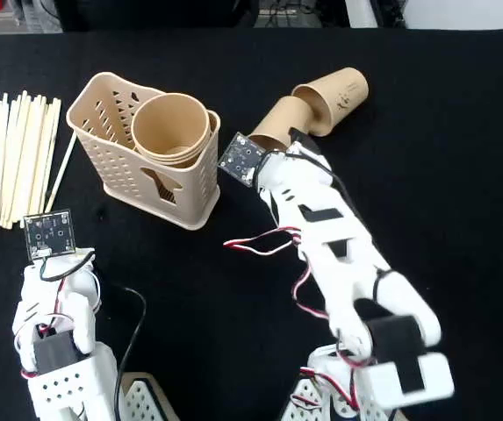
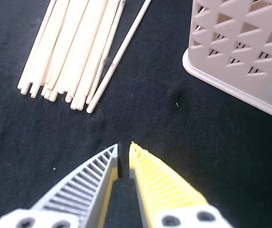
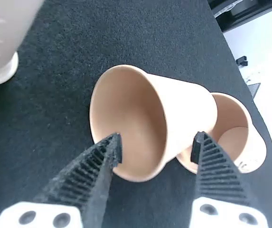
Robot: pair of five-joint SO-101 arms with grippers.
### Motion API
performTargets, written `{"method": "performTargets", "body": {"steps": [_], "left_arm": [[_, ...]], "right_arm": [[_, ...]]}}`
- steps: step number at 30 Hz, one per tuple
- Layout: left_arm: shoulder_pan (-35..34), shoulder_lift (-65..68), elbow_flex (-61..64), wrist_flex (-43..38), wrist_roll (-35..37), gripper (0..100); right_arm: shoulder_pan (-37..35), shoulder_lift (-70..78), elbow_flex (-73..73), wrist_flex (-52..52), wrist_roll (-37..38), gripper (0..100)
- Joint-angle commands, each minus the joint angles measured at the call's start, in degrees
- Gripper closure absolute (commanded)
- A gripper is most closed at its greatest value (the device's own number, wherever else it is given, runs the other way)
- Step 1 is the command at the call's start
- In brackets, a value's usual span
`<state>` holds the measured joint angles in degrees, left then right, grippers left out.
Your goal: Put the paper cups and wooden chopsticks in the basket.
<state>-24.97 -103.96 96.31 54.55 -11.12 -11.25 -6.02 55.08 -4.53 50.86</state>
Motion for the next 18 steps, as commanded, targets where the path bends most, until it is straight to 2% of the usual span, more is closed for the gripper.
{"method": "performTargets", "body": {"steps": [1, 10, 16, 18], "left_arm": [[-0.4, -0.53, 1.01, 0.35, 0.18, 95], [-0.4, -0.53, 1.01, 0.35, 0.18, 95], [-0.4, -0.53, 1.01, 0.35, 0.18, 95], [-0.4, -0.53, 1.01, 0.35, 0.18, 95]], "right_arm": [[2.55, 2.24, -0.04, -4.84, 0.09, 75.5], [3.69, 6.46, -1.27, -9.05, 0.18, 76.6], [3.69, 7.16, -2.51, -9.05, -0.26, 98.2], [4.22, 6.73, -2.33, -9.05, -2.55, 97.7]]}}
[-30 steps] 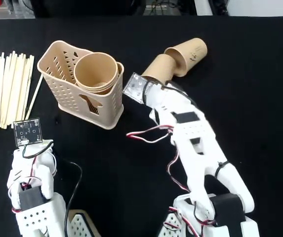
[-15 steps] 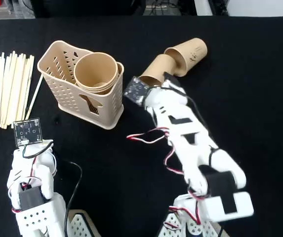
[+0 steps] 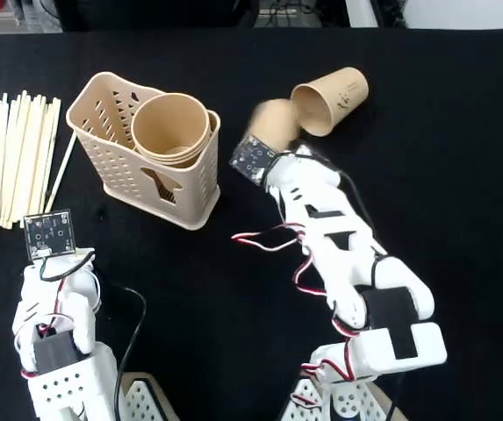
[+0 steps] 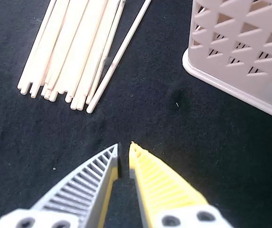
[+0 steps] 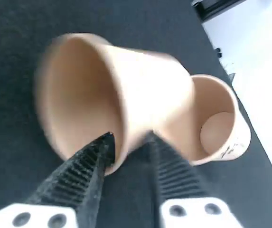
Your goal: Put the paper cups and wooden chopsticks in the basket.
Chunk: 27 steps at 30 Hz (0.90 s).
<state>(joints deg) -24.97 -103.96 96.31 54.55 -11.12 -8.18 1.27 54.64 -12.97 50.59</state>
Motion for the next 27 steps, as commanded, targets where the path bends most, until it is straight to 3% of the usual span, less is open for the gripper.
{"method": "performTargets", "body": {"steps": [1, 6, 12, 20, 27], "left_arm": [[-0.4, -0.53, 1.01, 0.35, 0.18, 95], [-0.4, -0.53, 1.01, 0.35, 0.18, 95], [-0.4, -0.53, 1.01, 0.35, 0.18, 95], [-0.4, -0.53, 1.01, 0.35, 0.18, 95], [-0.4, -0.53, 1.01, 0.35, 0.18, 95]], "right_arm": [[1.49, -0.92, -1.89, -0.44, -3.43, 98.2], [3.34, -6.73, 0.31, 2.29, -5.36, 98.7], [3.6, -21.05, 3.74, 13.27, -5.45, 98.7], [4.4, -43.03, -8.22, 50.9, -12.04, 98.7], [4.31, -47.52, -30.11, 80.0, -17.41, 98.7]]}}
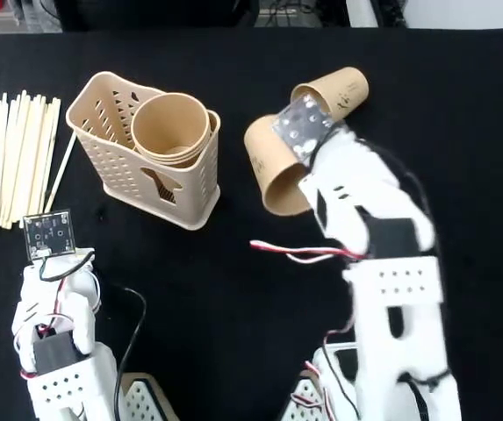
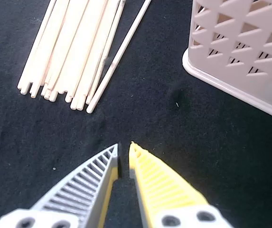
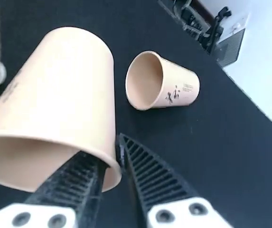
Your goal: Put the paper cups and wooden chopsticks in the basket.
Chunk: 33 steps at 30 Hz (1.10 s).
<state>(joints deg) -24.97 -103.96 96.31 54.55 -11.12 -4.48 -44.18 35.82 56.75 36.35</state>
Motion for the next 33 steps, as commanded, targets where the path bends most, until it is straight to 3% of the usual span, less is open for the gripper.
{"method": "performTargets", "body": {"steps": [1, 9, 12, 18, 29, 33], "left_arm": [[-0.4, -0.53, 1.01, 0.35, 0.18, 95], [-0.4, -0.53, 1.01, 0.35, 0.18, 95], [-0.4, -0.53, 1.01, 0.35, 0.18, 95], [-0.4, -0.53, 1.01, 0.35, 0.18, 95], [-0.4, -0.53, 1.01, 0.35, 0.18, 95], [-0.4, -0.53, 1.01, 0.35, 0.18, 95]], "right_arm": [[0.62, -2.07, -14.2, 13.1, -5.19, 98.7], [0.62, -2.07, -34.33, 24.35, -10.99, 98.6], [-1.58, -2.07, -37.93, 24.44, -13.71, 98.6], [-14.51, -1.45, -38.99, 22.42, -14.51, 98.6], [-15.74, 14.55, -50.51, 20.22, -20.75, 98.6], [-20.48, 20.44, -56.22, 21.71, -20.48, 98.6]]}}
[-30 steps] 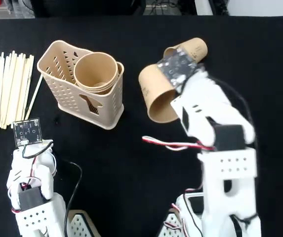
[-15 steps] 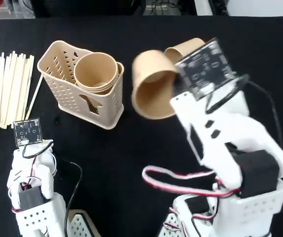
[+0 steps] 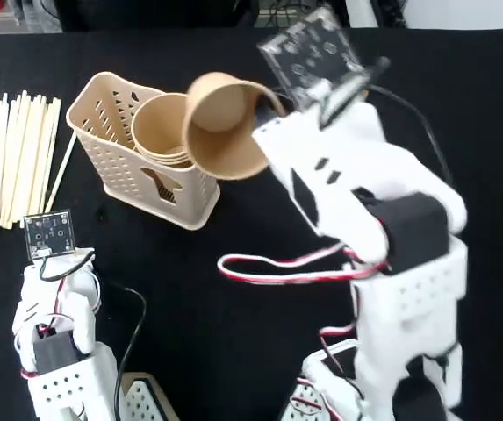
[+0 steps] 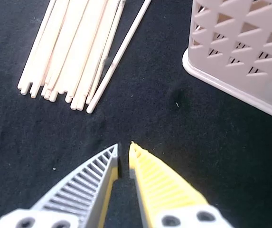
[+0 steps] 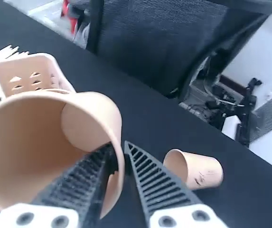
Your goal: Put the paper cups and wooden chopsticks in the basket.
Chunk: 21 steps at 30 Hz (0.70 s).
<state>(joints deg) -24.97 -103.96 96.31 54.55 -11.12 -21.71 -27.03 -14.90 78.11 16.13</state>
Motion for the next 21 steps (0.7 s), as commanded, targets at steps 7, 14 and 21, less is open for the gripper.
{"method": "performTargets", "body": {"steps": [7, 14, 21], "left_arm": [[-0.4, -0.53, 1.01, 0.35, 0.18, 95], [-0.4, -0.53, 1.01, 0.35, 0.18, 95], [-0.4, -0.53, 1.01, 0.35, 0.18, 95]], "right_arm": [[-7.47, 16.13, -13.58, 0.44, -0.18, 98.6], [-7.21, 27.21, -27.38, 6.33, -0.35, 98.6], [-7.21, 36.97, -38.29, 13.71, -0.26, 98.4]]}}
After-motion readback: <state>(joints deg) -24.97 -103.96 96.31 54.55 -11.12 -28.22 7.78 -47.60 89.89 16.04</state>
